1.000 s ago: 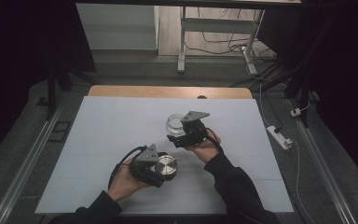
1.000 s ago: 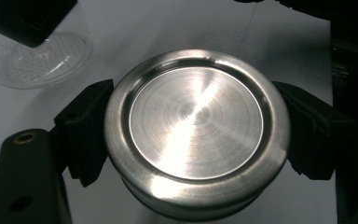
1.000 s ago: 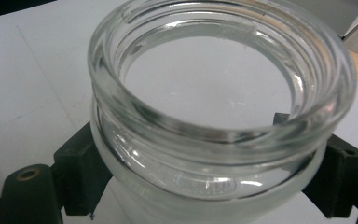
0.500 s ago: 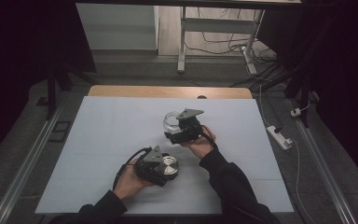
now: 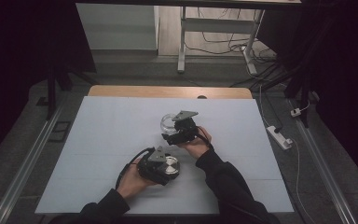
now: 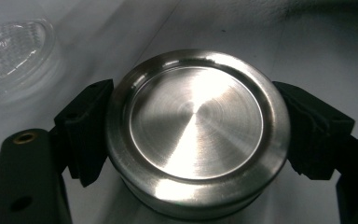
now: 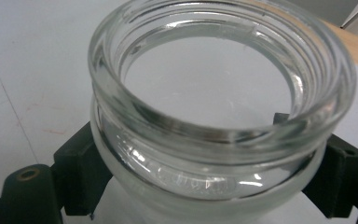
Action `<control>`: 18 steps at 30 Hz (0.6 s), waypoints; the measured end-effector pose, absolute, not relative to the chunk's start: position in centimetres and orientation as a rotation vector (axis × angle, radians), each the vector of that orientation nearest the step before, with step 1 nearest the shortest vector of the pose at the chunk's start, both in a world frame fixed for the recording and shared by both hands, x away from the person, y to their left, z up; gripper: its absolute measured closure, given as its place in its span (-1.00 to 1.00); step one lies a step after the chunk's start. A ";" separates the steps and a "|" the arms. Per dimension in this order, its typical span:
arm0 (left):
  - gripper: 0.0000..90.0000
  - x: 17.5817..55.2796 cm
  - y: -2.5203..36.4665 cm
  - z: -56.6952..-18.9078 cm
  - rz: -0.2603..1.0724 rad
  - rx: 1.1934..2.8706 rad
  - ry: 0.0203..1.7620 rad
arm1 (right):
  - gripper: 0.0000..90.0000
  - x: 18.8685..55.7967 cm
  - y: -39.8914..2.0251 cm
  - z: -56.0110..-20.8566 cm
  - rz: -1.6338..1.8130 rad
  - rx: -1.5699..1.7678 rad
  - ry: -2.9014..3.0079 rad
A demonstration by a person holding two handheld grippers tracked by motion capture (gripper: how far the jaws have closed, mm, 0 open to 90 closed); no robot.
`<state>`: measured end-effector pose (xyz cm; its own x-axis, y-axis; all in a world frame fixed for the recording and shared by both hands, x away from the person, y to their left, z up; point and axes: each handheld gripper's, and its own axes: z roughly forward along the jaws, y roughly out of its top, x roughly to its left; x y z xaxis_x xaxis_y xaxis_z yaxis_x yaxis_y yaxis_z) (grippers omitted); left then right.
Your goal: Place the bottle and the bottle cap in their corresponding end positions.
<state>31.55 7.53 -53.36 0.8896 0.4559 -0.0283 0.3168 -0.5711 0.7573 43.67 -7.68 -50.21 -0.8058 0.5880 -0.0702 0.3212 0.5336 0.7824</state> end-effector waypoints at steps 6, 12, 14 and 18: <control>-0.58 31.7 7.5 -53.6 0.229 2.248 0.557 | -0.66 43.8 -7.4 -50.8 1.146 0.750 2.456; -0.58 32.0 7.4 -54.0 0.220 2.280 0.560 | -0.66 43.7 -7.4 -51.2 1.148 0.722 2.460; -0.58 32.2 7.4 -54.2 0.217 2.306 0.563 | -0.67 43.7 -7.5 -51.3 1.151 0.725 2.465; -0.59 32.3 7.3 -54.2 0.214 2.319 0.579 | -0.67 43.9 -7.7 -51.3 1.161 0.745 2.478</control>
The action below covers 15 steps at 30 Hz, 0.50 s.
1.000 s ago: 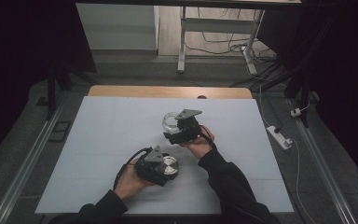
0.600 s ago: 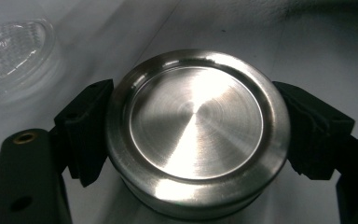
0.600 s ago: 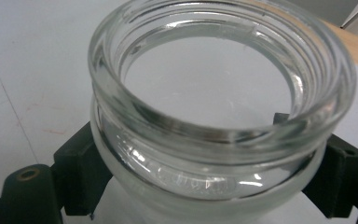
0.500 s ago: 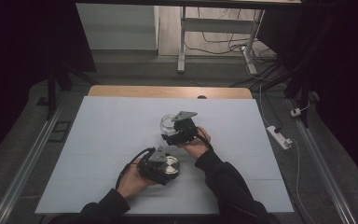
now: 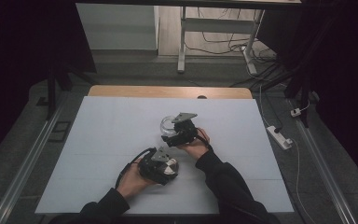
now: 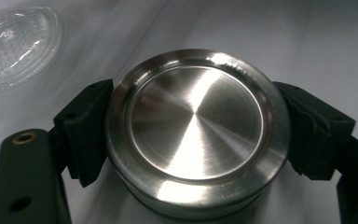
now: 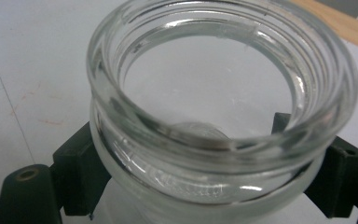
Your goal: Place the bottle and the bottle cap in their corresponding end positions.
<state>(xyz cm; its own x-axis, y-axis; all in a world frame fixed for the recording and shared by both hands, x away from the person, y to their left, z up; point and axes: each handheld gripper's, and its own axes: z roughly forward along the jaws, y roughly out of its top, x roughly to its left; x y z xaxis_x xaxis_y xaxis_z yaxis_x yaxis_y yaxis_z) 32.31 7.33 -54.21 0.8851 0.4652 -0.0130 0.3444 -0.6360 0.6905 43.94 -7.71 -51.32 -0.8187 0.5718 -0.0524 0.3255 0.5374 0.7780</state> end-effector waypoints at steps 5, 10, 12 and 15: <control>-0.61 32.5 7.3 -54.3 0.200 2.330 0.590 | -0.68 43.9 -7.7 -51.3 1.164 0.764 2.481; -0.74 32.5 7.4 -54.3 0.186 2.323 0.620 | -0.73 44.0 -7.9 -51.0 1.199 0.797 2.484; -0.77 32.6 7.5 -54.2 0.182 2.323 0.619 | -0.74 43.9 -8.0 -50.8 1.224 0.804 2.480; -0.80 32.5 7.8 -54.0 0.169 2.302 0.620 | -0.80 43.9 -8.1 -50.5 1.236 0.811 2.488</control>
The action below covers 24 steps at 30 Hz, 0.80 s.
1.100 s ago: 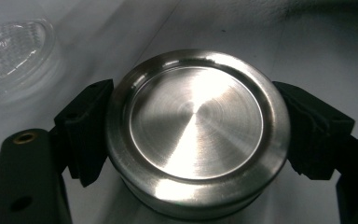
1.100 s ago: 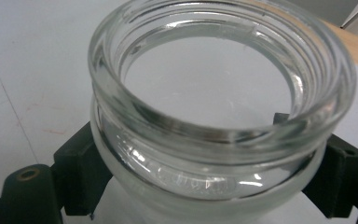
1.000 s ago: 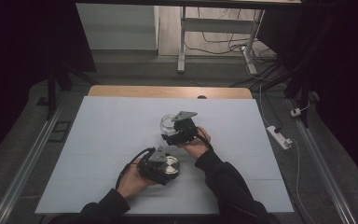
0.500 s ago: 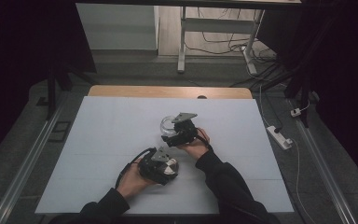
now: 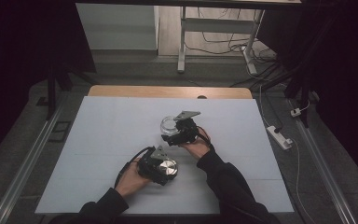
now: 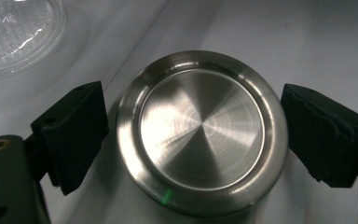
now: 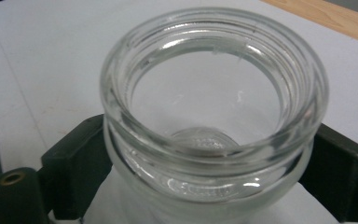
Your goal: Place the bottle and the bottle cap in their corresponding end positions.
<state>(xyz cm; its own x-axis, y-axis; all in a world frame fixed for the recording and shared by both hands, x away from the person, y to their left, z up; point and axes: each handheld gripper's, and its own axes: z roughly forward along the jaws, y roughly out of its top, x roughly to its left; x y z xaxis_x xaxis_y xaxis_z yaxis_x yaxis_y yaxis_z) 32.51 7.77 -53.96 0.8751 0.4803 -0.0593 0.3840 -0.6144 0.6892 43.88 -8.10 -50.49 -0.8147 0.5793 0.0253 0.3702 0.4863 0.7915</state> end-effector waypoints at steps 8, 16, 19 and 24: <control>-0.88 32.5 8.6 -53.2 0.131 2.240 0.641 | -0.87 43.6 -8.5 -49.7 1.228 0.808 2.503; -0.94 32.2 9.4 -52.4 0.107 2.223 0.650 | -0.91 43.4 -9.3 -48.9 1.255 0.837 2.529; -0.96 32.1 9.7 -52.1 0.113 2.222 0.652 | -0.91 43.3 -9.8 -48.7 1.275 0.861 2.544; -0.99 32.0 10.4 -51.8 0.099 2.210 0.667 | -0.99 42.8 -10.4 -48.3 1.265 0.861 2.553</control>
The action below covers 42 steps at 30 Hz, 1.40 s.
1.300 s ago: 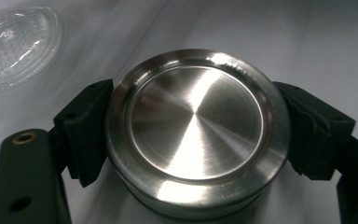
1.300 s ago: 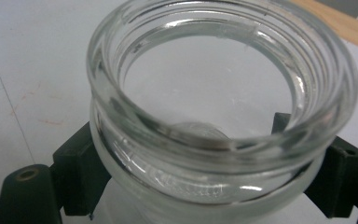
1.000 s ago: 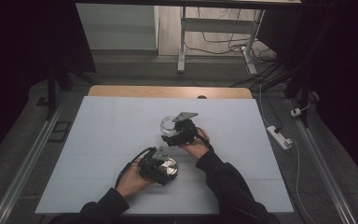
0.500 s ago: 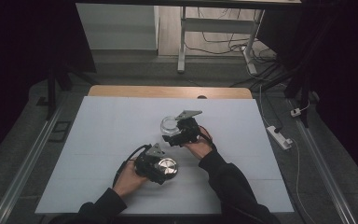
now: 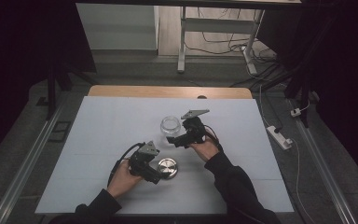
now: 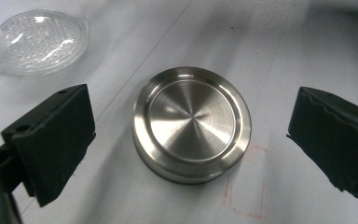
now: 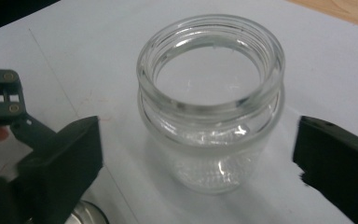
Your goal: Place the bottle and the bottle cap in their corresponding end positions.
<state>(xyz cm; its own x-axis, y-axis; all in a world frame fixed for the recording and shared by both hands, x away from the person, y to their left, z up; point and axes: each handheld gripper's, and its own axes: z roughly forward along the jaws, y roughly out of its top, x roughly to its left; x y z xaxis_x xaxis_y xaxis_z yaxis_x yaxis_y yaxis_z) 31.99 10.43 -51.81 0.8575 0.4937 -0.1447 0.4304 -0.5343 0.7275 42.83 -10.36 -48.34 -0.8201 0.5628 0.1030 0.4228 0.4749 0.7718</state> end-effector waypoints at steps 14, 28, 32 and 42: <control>-1.00 31.2 12.8 -50.5 0.110 2.184 0.688 | -1.00 40.0 -11.6 -47.5 1.274 0.797 2.541; -1.00 29.8 15.0 -50.3 0.123 2.190 0.717 | -1.00 37.5 -12.5 -47.9 1.296 0.797 2.563; -1.00 29.4 15.8 -50.1 0.118 2.174 0.724 | -1.00 37.0 -12.8 -47.9 1.287 0.817 2.576; -1.00 28.0 17.6 -49.9 0.133 2.145 0.766 | -1.00 35.1 -13.4 -48.1 1.252 0.803 2.606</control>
